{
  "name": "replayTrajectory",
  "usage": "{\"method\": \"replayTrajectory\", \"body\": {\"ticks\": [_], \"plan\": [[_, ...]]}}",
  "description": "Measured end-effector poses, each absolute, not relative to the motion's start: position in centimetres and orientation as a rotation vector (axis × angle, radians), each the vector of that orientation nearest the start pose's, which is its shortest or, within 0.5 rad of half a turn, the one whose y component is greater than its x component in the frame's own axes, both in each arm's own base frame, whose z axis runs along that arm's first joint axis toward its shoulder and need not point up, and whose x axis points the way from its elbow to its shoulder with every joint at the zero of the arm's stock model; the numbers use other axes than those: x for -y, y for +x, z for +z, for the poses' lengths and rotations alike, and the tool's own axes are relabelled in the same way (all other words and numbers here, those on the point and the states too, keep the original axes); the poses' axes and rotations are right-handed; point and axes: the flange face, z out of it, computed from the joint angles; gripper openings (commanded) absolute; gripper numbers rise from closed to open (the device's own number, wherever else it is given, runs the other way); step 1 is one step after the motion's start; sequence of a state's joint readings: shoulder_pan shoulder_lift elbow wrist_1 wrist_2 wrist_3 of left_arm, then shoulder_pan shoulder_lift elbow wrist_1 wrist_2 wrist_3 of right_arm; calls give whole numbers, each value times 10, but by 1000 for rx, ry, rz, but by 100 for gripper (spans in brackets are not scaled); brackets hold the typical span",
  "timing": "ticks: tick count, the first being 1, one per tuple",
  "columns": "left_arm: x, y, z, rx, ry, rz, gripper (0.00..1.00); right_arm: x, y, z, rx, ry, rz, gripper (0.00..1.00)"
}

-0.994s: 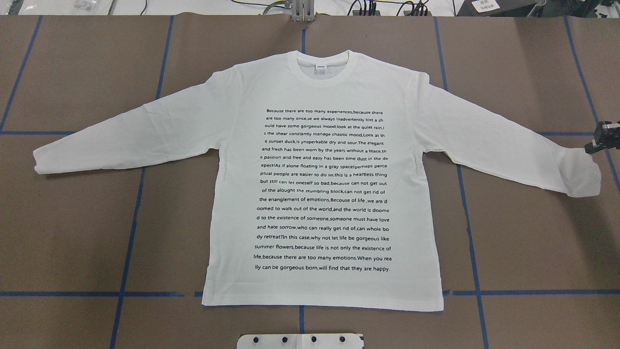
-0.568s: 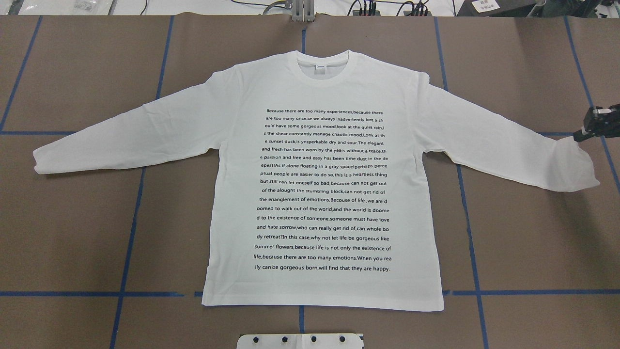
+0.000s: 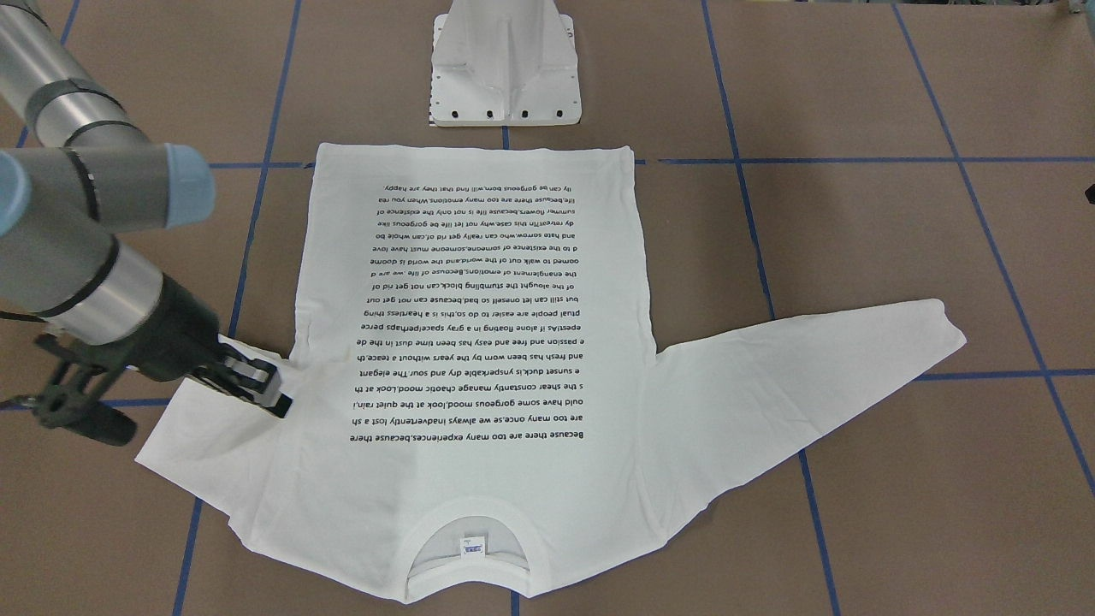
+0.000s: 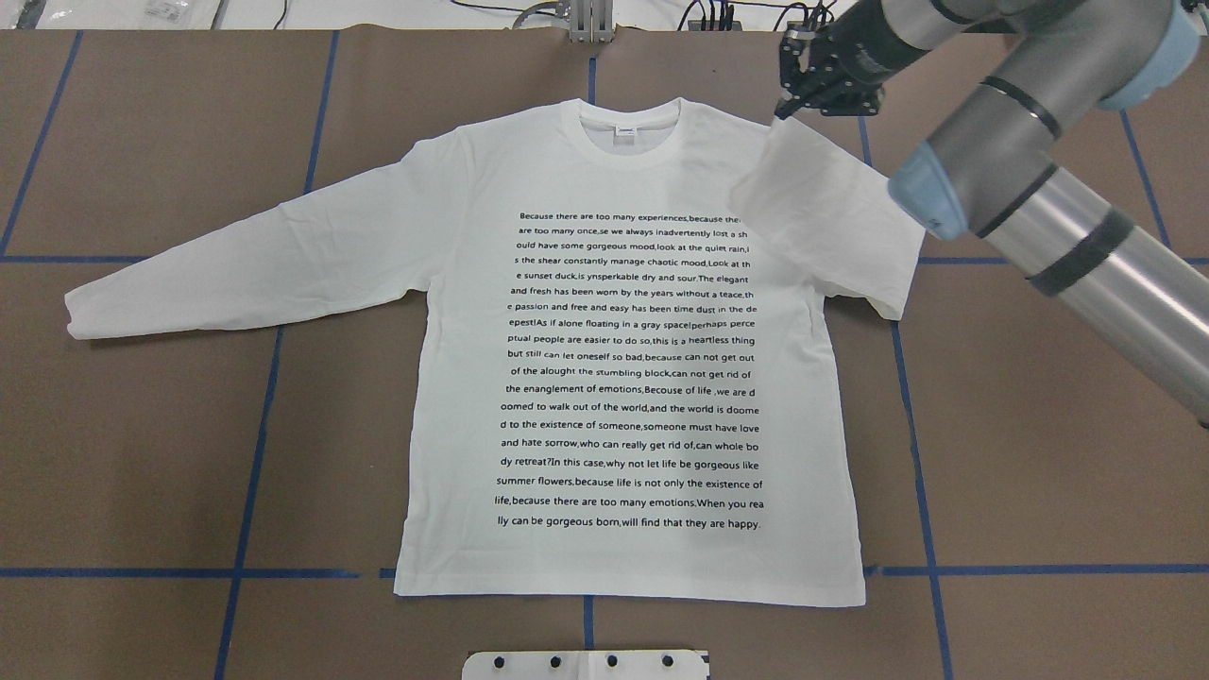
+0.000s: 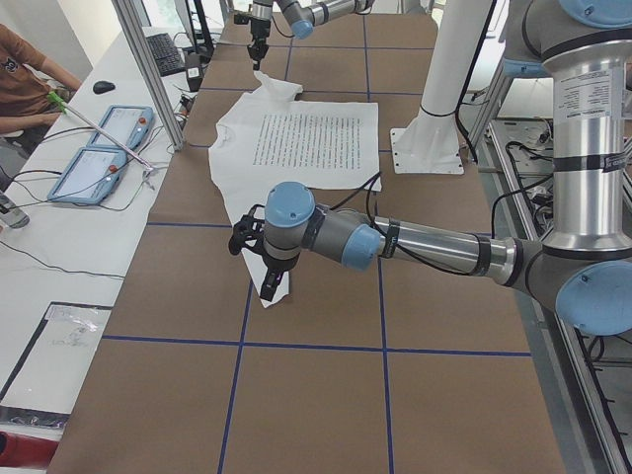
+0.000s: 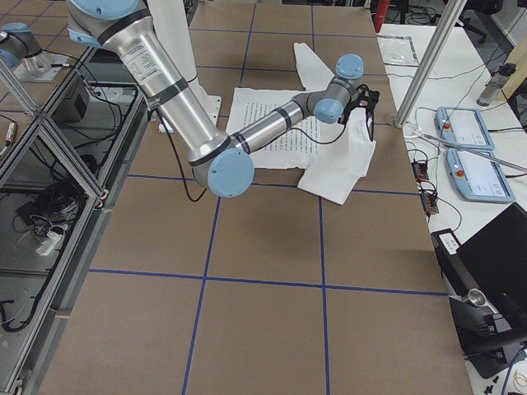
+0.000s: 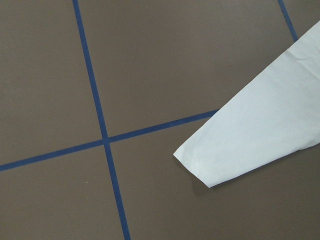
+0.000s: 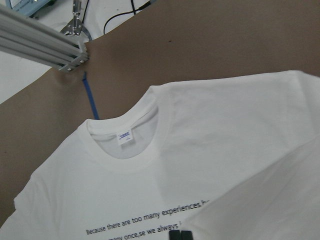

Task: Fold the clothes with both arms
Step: 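Reach the right gripper over the shirt to its shoulder seam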

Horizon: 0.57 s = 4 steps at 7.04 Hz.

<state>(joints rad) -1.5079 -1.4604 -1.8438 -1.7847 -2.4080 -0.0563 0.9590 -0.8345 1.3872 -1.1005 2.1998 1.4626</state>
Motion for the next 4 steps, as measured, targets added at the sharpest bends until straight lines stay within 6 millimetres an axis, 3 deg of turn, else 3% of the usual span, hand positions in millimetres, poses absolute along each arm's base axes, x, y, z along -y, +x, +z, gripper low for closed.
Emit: {"method": "replayTrajectory", "body": {"ticks": [1,2,4], "plan": [[460,-30,546,-847,306,164,100,643,-425,185,1146,38,425,0],[460,-30,546,-847,307,165,100,627,-470,153,1156,58,407,0],[460,-30,547,-847,308,166,100,591,-524,108,1189,78,356,0]]}}
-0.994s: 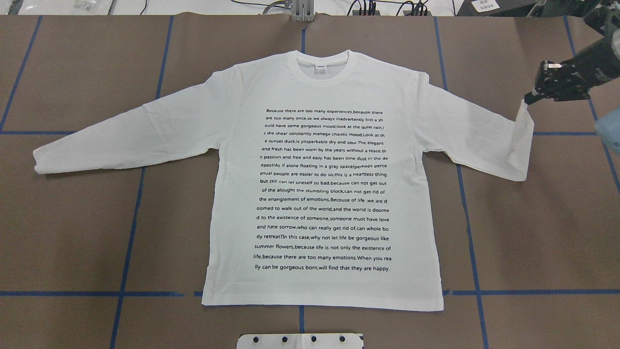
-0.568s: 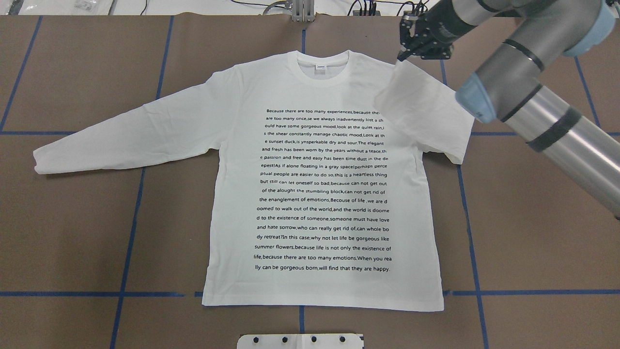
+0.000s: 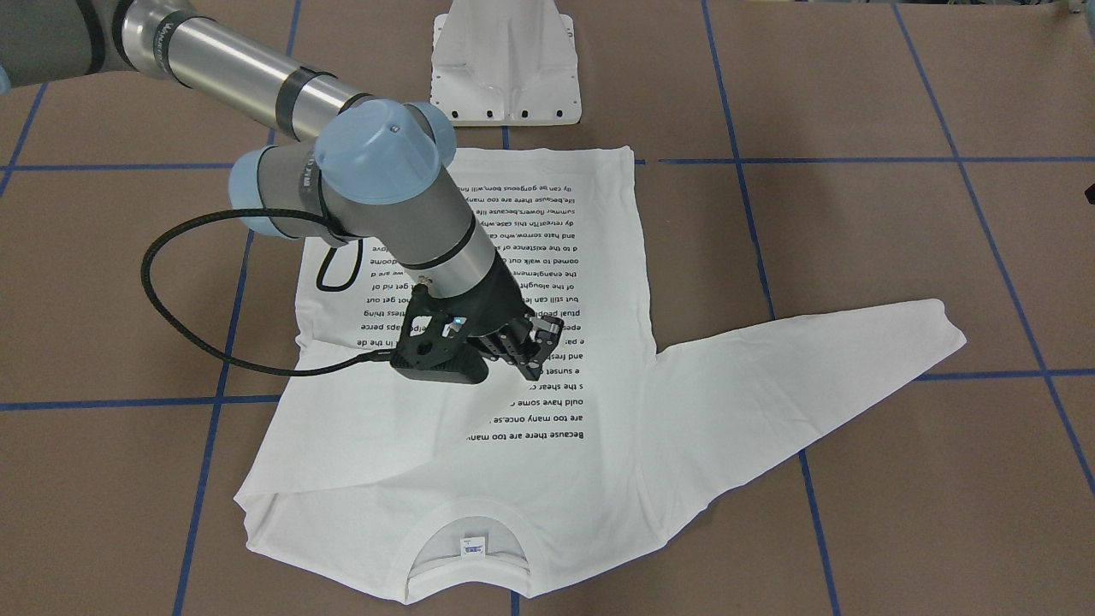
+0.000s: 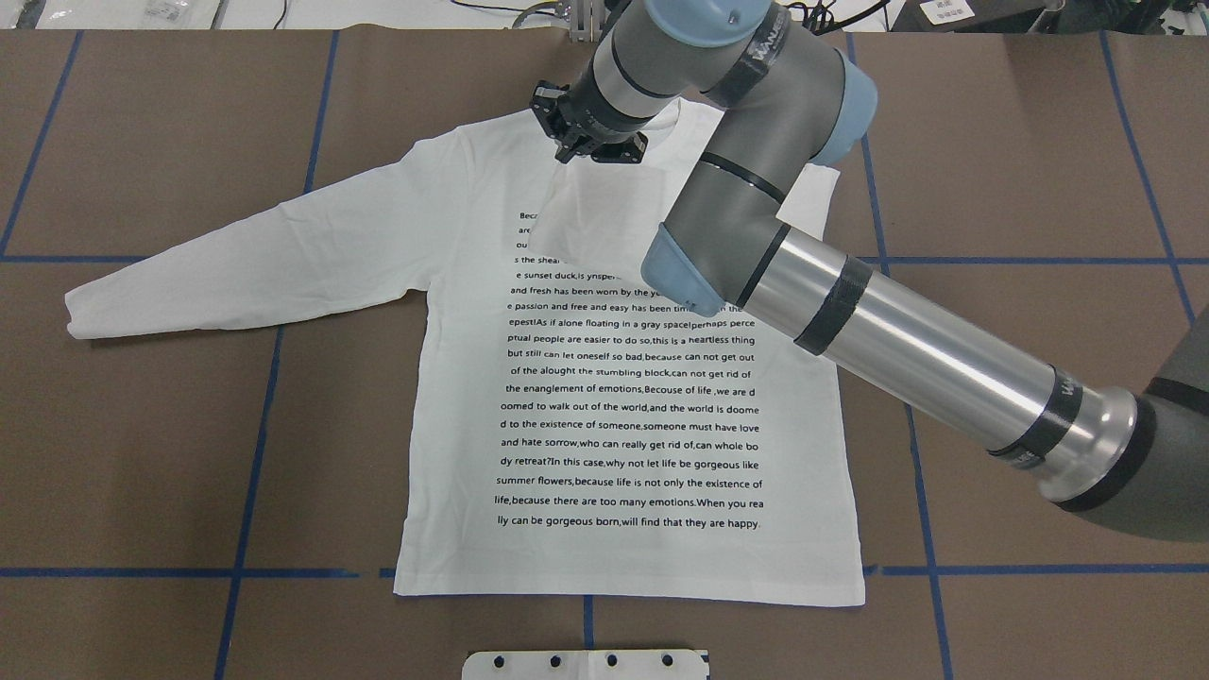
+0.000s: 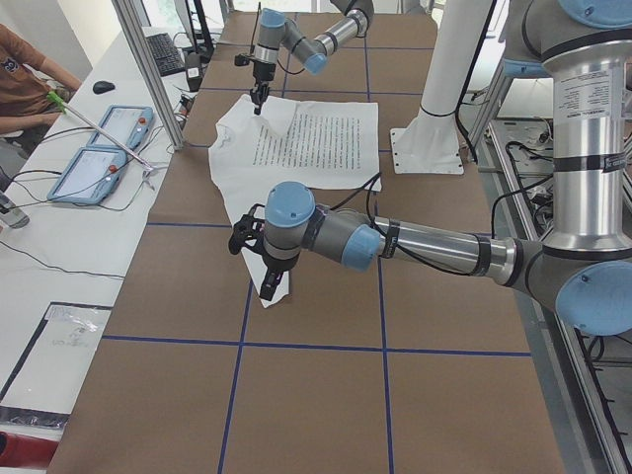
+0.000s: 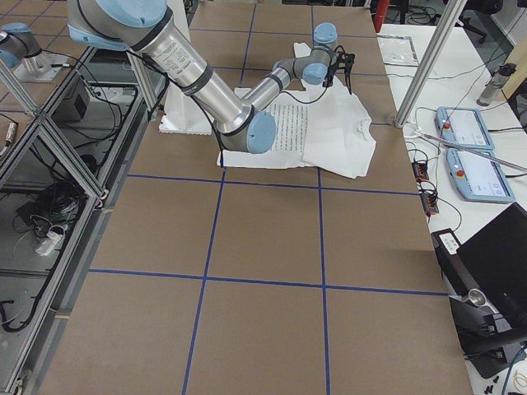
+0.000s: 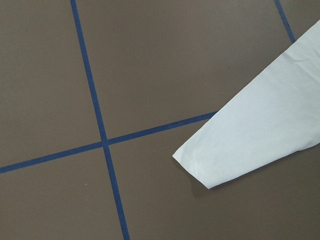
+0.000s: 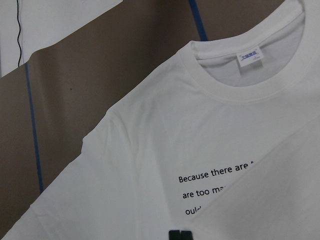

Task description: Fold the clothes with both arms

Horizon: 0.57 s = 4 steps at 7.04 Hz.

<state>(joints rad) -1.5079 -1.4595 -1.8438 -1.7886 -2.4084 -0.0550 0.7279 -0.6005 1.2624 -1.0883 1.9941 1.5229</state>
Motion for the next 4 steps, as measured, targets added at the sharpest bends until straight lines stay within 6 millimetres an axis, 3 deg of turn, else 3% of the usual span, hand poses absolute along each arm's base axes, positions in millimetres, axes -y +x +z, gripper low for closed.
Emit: {"method": "replayTrajectory", "body": {"ticks": [4], "plan": [[460,-30,546,-848,309,166,100,562,-575,77,1246,96,295,0]]}}
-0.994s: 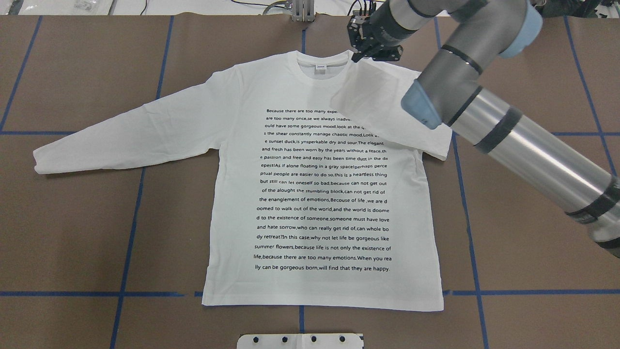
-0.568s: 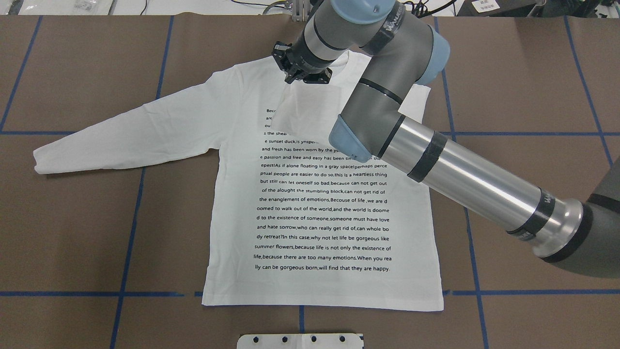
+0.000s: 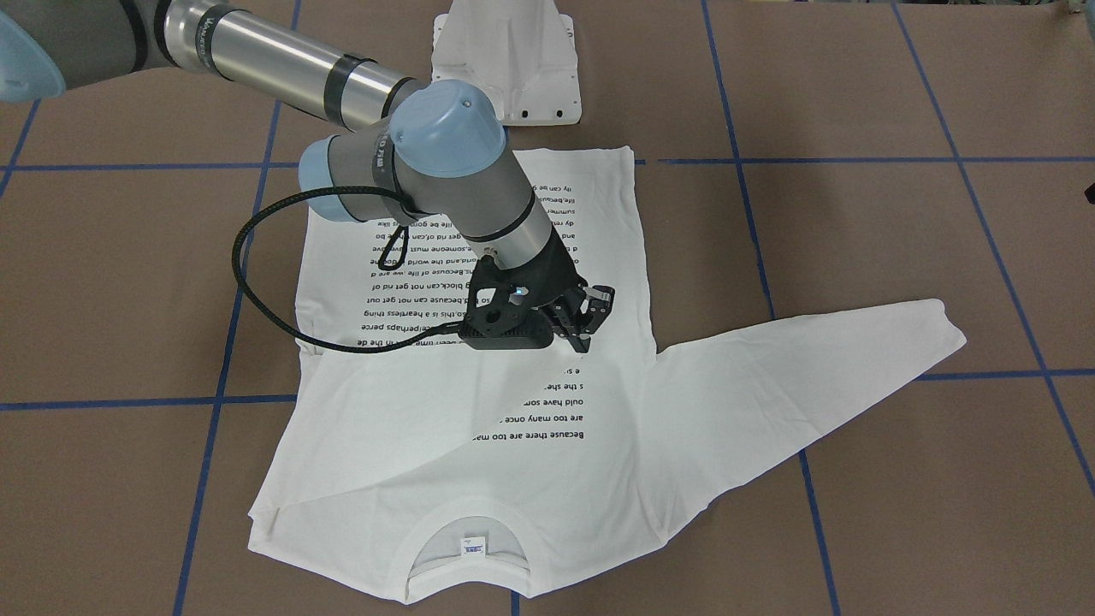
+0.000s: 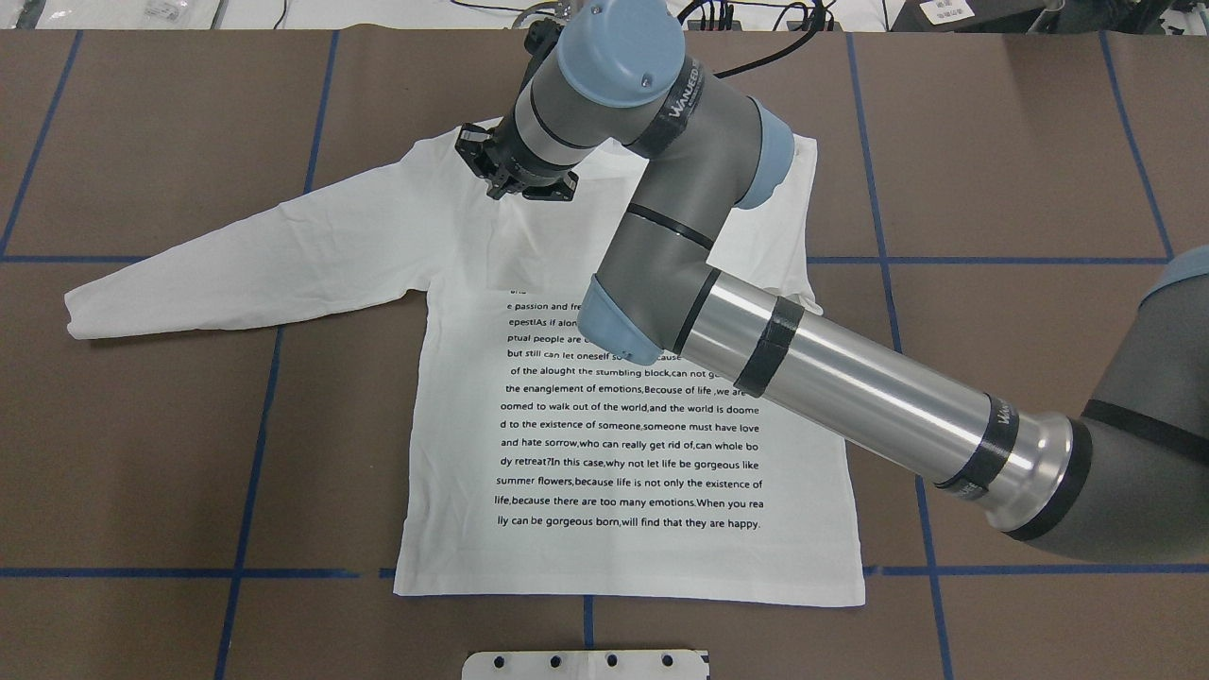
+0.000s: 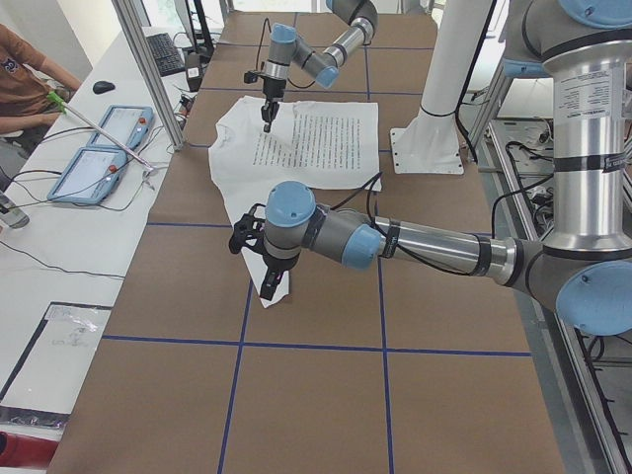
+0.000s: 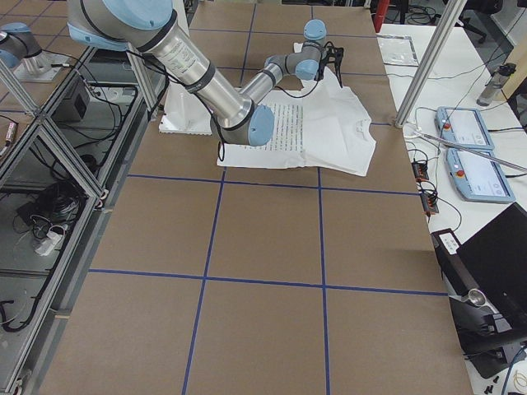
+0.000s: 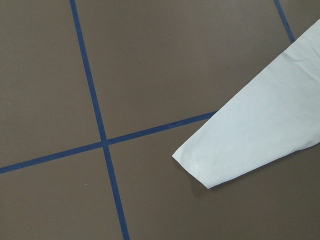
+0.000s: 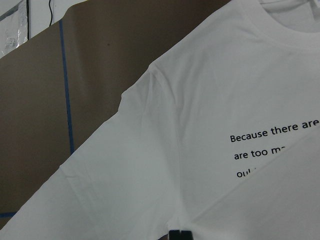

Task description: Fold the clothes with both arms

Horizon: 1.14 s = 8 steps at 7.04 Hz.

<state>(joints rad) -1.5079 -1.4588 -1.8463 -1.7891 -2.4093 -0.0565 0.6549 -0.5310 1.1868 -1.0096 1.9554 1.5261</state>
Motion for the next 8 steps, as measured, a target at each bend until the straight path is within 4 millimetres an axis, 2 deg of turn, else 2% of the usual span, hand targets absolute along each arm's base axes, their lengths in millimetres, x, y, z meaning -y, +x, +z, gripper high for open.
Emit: {"method": "replayTrajectory", "body": {"ticks": [4,5,6,8], "plan": [[461,-30,543,-847,327,174,100,552,-587,65,1289,120,283,0],[461,-30,543,-847,331,175,100,551,-588,65,1290,125,285,71],[461,-30,543,-847,332,176,100,551,-589,64,1289,133,291,80],[461,-28,547,-859,330,183,100,543,-598,52,1299,149,318,88]]}}
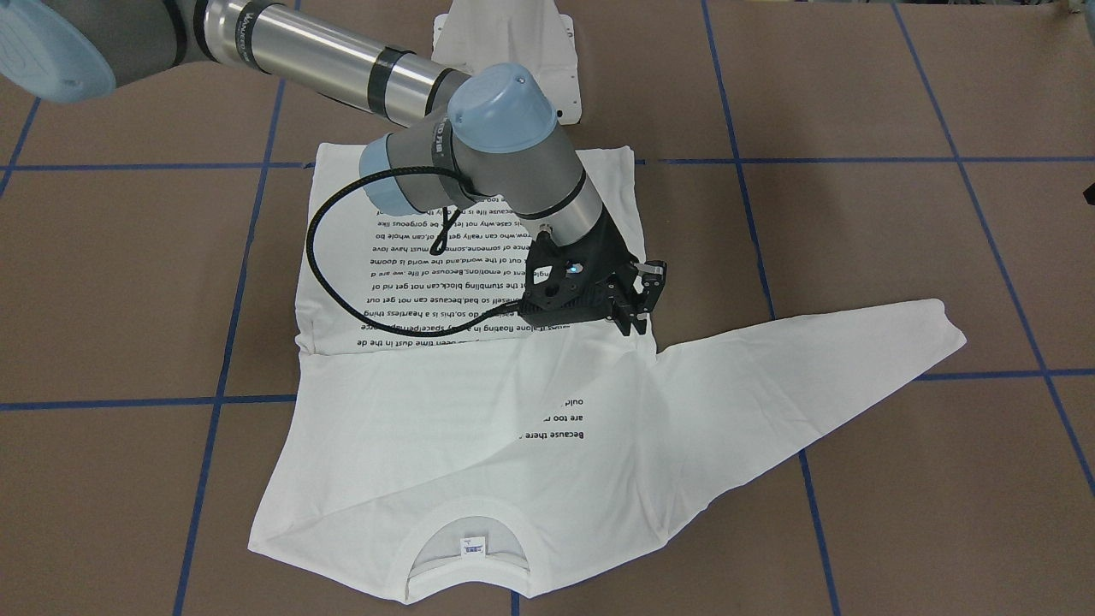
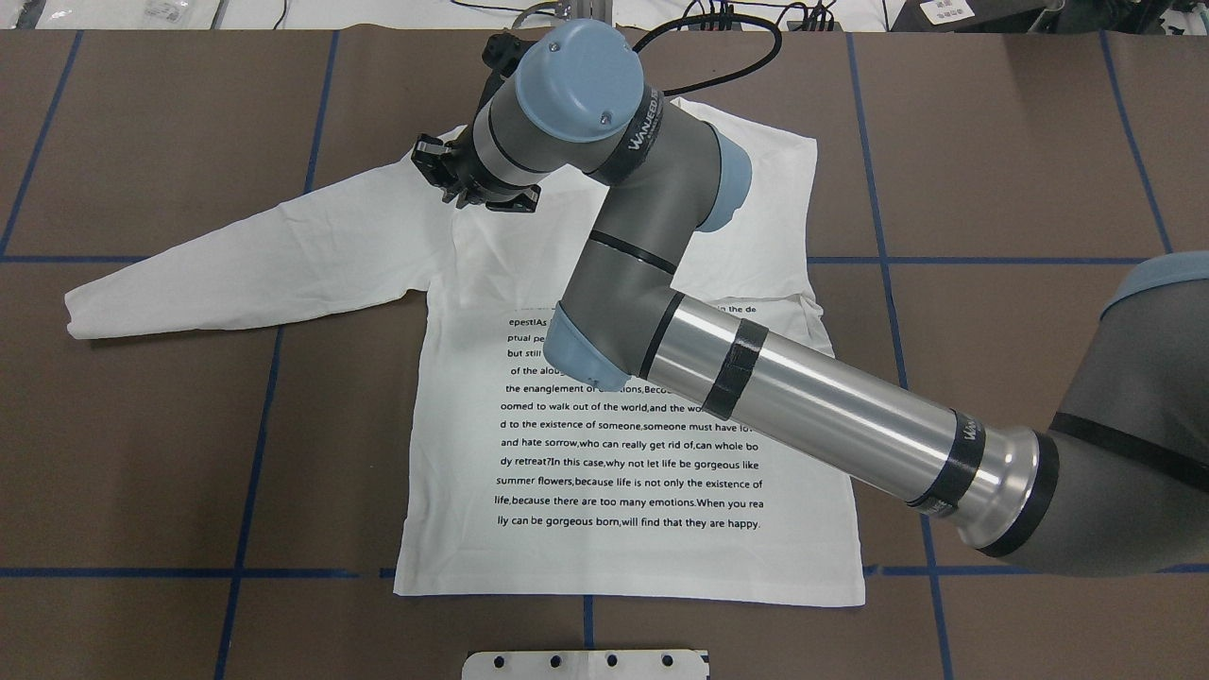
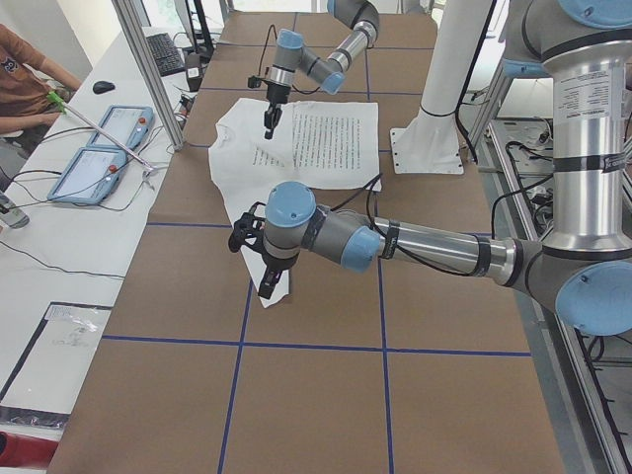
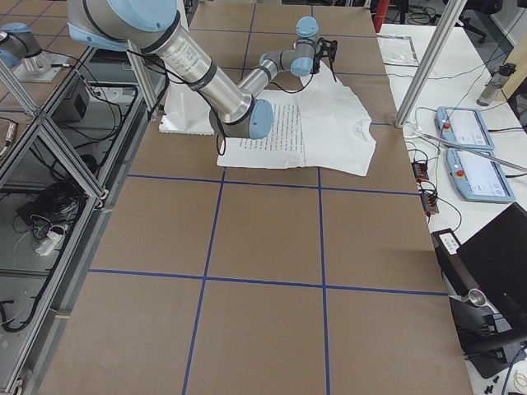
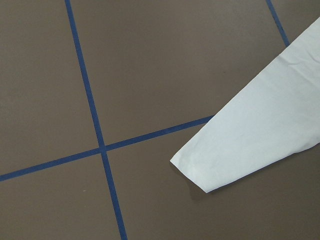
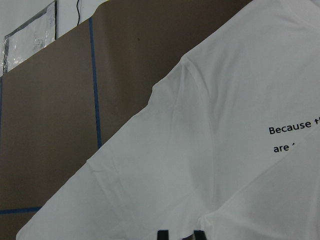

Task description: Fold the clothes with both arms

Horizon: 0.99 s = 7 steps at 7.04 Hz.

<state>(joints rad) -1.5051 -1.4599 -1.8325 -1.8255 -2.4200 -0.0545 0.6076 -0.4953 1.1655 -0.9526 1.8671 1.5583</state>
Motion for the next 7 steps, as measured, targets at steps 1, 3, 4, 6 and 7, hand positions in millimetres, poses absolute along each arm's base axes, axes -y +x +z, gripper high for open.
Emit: {"method": "replayTrajectory", "body": {"ticks": [1,3,4,6,7], "plan": [[462,-27,554,-863,322,183,100,535,-604,41,1311,150,335,91],[475,-21,575,-871,275,159,99,530,-585,31,1341,106,391,91],[490,-12,580,-879,244,126,99,536,-553,57,1319,50,412,91],[511,32,584,-899,191,92,99,551,-471,145,1236,-31,465,91],[519,55,595,-910,175,92,99,558,-425,199,1192,-45,480,91]]}}
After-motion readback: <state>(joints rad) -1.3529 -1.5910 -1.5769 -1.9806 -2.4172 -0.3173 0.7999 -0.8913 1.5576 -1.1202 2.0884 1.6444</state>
